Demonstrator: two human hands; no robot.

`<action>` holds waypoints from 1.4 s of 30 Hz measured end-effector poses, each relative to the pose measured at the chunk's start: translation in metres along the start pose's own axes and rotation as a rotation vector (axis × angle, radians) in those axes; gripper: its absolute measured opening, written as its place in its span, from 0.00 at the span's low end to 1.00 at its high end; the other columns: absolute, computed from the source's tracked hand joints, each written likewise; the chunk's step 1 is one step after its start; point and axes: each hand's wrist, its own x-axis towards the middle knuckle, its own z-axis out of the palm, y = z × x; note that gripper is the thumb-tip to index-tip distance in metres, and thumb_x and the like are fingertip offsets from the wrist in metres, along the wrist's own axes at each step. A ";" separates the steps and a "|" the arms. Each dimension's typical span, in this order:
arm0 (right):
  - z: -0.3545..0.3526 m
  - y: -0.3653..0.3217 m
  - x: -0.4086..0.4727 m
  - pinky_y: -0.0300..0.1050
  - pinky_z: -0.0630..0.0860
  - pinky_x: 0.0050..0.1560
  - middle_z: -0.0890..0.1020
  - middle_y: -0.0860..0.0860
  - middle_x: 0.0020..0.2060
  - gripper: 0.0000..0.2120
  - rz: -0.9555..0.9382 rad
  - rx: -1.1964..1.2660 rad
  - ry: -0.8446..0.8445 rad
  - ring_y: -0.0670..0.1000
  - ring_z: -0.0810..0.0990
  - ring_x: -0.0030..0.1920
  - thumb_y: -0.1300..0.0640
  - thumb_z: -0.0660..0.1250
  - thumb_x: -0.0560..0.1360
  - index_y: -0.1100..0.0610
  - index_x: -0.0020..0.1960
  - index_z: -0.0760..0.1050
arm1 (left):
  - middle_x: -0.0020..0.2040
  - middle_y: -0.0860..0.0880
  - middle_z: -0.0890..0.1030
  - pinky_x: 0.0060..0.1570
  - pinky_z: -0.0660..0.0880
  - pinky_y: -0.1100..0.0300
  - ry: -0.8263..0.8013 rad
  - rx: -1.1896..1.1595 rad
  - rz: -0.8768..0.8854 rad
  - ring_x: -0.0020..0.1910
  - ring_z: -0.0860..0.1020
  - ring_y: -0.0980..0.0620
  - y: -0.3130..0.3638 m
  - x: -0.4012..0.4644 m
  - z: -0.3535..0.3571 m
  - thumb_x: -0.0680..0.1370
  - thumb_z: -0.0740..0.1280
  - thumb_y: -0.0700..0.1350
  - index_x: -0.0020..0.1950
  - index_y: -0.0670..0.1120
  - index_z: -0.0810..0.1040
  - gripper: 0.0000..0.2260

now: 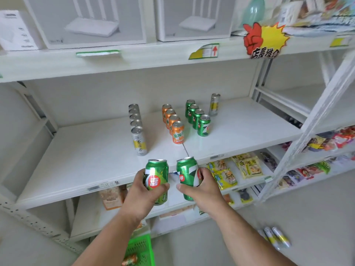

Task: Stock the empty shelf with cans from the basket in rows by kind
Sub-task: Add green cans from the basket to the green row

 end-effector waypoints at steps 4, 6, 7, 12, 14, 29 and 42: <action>-0.049 0.013 0.032 0.45 0.83 0.46 0.82 0.48 0.53 0.30 -0.007 0.026 -0.026 0.48 0.83 0.54 0.45 0.81 0.64 0.48 0.59 0.70 | 0.48 0.47 0.84 0.35 0.78 0.66 -0.002 -0.017 -0.011 0.42 0.84 0.53 0.015 0.015 0.062 0.72 0.78 0.44 0.61 0.55 0.74 0.21; -0.070 0.014 0.044 0.39 0.80 0.43 0.82 0.47 0.54 0.29 -0.017 0.057 -0.045 0.47 0.83 0.54 0.48 0.80 0.69 0.50 0.63 0.68 | 0.50 0.45 0.83 0.34 0.78 0.67 0.003 -0.026 -0.011 0.39 0.84 0.56 0.020 0.023 0.086 0.73 0.78 0.42 0.61 0.52 0.74 0.21; -0.079 0.015 0.049 0.38 0.79 0.43 0.82 0.47 0.54 0.29 -0.018 0.074 -0.052 0.46 0.83 0.54 0.49 0.80 0.71 0.51 0.64 0.68 | 0.49 0.45 0.83 0.33 0.77 0.68 -0.002 -0.027 -0.013 0.37 0.83 0.58 0.022 0.027 0.096 0.73 0.78 0.41 0.61 0.51 0.75 0.21; -0.111 0.024 0.079 0.41 0.81 0.48 0.84 0.46 0.54 0.22 0.001 0.129 -0.048 0.47 0.84 0.56 0.49 0.76 0.76 0.49 0.64 0.70 | 0.46 0.46 0.85 0.36 0.79 0.65 0.022 -0.017 -0.010 0.38 0.83 0.56 0.027 0.055 0.133 0.71 0.80 0.41 0.59 0.49 0.77 0.20; -0.121 0.022 0.090 0.37 0.80 0.44 0.84 0.47 0.55 0.20 0.026 0.173 -0.038 0.47 0.84 0.55 0.50 0.75 0.77 0.49 0.64 0.70 | 0.46 0.48 0.85 0.39 0.80 0.62 0.025 -0.009 0.003 0.42 0.84 0.53 0.026 0.071 0.141 0.70 0.80 0.42 0.59 0.50 0.77 0.21; -0.152 0.004 0.172 0.44 0.81 0.46 0.86 0.49 0.49 0.17 0.093 0.023 0.099 0.50 0.86 0.50 0.57 0.78 0.72 0.49 0.57 0.76 | 0.51 0.51 0.85 0.39 0.79 0.68 -0.048 -0.056 0.040 0.44 0.84 0.58 0.017 0.169 0.174 0.70 0.80 0.40 0.64 0.50 0.74 0.26; -0.209 0.036 0.283 0.43 0.80 0.48 0.84 0.47 0.51 0.27 0.106 -0.052 0.039 0.48 0.84 0.51 0.58 0.81 0.67 0.50 0.61 0.74 | 0.53 0.52 0.84 0.52 0.82 0.57 0.051 0.043 -0.035 0.48 0.84 0.56 0.011 0.242 0.248 0.67 0.82 0.41 0.63 0.54 0.73 0.29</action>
